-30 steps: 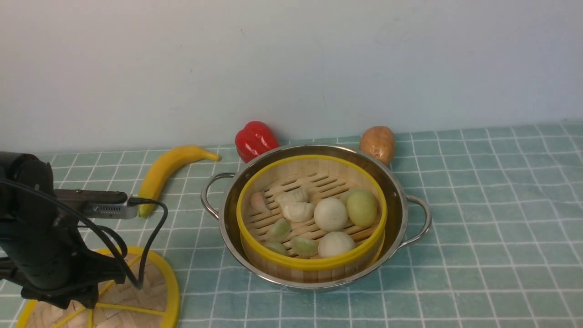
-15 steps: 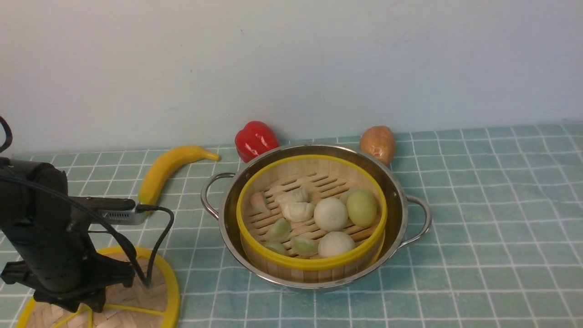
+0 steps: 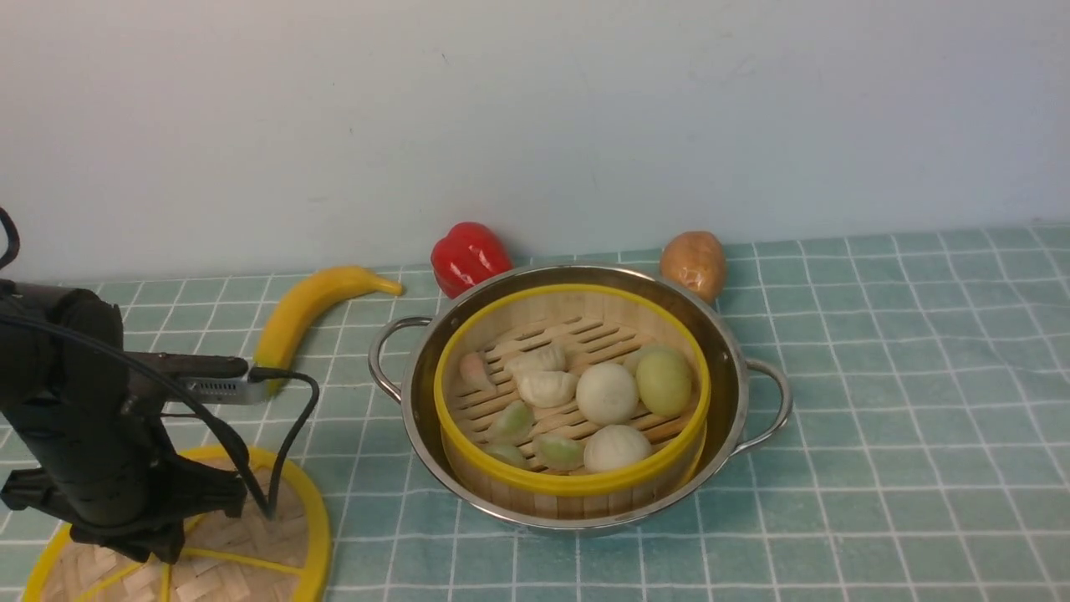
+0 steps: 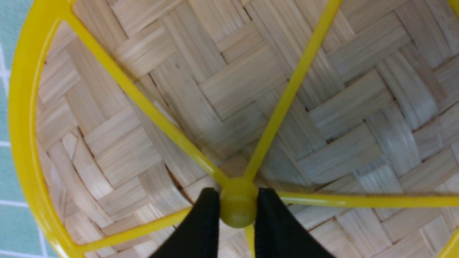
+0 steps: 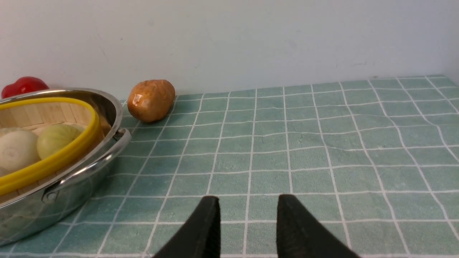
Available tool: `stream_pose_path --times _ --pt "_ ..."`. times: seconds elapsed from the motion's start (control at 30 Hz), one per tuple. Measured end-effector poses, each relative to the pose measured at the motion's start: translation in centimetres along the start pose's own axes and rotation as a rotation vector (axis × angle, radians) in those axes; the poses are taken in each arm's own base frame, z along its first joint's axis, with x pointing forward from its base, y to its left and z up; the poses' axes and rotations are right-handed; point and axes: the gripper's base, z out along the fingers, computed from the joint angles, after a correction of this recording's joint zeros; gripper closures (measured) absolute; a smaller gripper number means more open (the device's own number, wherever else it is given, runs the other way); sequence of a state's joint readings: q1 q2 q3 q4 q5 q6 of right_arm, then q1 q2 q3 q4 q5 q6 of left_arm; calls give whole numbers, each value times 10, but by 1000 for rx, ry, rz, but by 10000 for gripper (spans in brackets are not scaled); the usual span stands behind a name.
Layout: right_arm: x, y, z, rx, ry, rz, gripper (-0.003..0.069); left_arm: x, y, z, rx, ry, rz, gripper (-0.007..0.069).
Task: Place the steamer in the pot on the blue tablecloth, and put the lid on the steamer.
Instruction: 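Grasp the bamboo steamer lid lying on the table by its centre knob, then place the yellow bamboo steamer lid onto the steamer in the pot with the left gripper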
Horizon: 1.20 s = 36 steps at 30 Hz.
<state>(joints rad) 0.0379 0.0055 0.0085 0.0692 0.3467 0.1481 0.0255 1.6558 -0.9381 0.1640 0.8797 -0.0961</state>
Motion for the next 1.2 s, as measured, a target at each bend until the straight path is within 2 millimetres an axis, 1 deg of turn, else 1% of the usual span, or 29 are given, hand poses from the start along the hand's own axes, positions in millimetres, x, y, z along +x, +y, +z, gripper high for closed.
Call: stream_pose_path --times 0.03,0.07,0.1,0.13,0.2,0.23,0.3,0.33,0.4,0.47,0.57,0.6,0.63,0.67,0.77,0.8,0.83,0.87,0.9,1.0,1.07,1.1,1.13,1.2 --pt "0 0 0 0 0 0 416 0 0 -1 0 -1 -1 511" --pt "0 0 0 0 0 0 416 -4 2 -12 -2 -33 -3 511" --pt "0 0 0 0 0 0 416 -8 5 -33 -5 -88 1 511" --pt "0 0 0 0 0 0 416 -9 6 -44 -7 -114 8 511" --pt "0 0 0 0 0 0 416 -11 10 -71 -14 -183 24 511" --pt "0 0 0 0 0 0 416 -11 10 -75 -15 -195 25 511" --pt "0 0 0 0 0 0 416 -9 13 -106 -10 -262 49 511" --pt "0 0 0 0 0 0 416 -8 13 -117 -1 -282 68 511" --pt "0 0 0 0 0 0 416 -8 12 -129 20 -306 112 511" --pt "0 0 0 0 0 0 416 -8 4 -141 70 -331 209 511" --pt "0 0 0 0 0 0 416 -10 -14 -149 128 -363 349 511" --pt "0 0 0 0 0 0 416 -10 -14 -149 132 -365 348 511" --pt "0 0 0 0 0 0 416 -12 -23 -151 149 -372 401 511" --pt "0 0 0 0 0 0 416 -14 -39 -155 175 -389 471 511" --pt "0 0 0 0 -1 0 416 -20 -66 -164 197 -422 579 511" --pt "0 0 0 0 -1 0 416 -24 -81 -168 209 -438 634 511" --pt "0 0 0 0 -1 0 416 -27 -93 -171 216 -450 675 511" --pt "0 0 0 0 -1 0 416 -28 -93 -172 215 -456 676 511" --pt "0 0 0 0 -1 0 416 -34 -113 -174 226 -469 740 511" --pt "0 0 0 0 -1 0 416 -43 -141 -173 230 -480 820 511" --pt "0 0 0 0 -1 0 416 -51 -161 -169 215 -475 874 511" --pt "0 0 0 0 -1 0 416 -51 -162 -169 212 -474 879 511" --pt "0 0 0 0 -1 0 416 -57 -173 -164 198 -456 914 511" --pt "0 0 0 0 -1 1 416 -61 -182 -159 187 -435 946 511"
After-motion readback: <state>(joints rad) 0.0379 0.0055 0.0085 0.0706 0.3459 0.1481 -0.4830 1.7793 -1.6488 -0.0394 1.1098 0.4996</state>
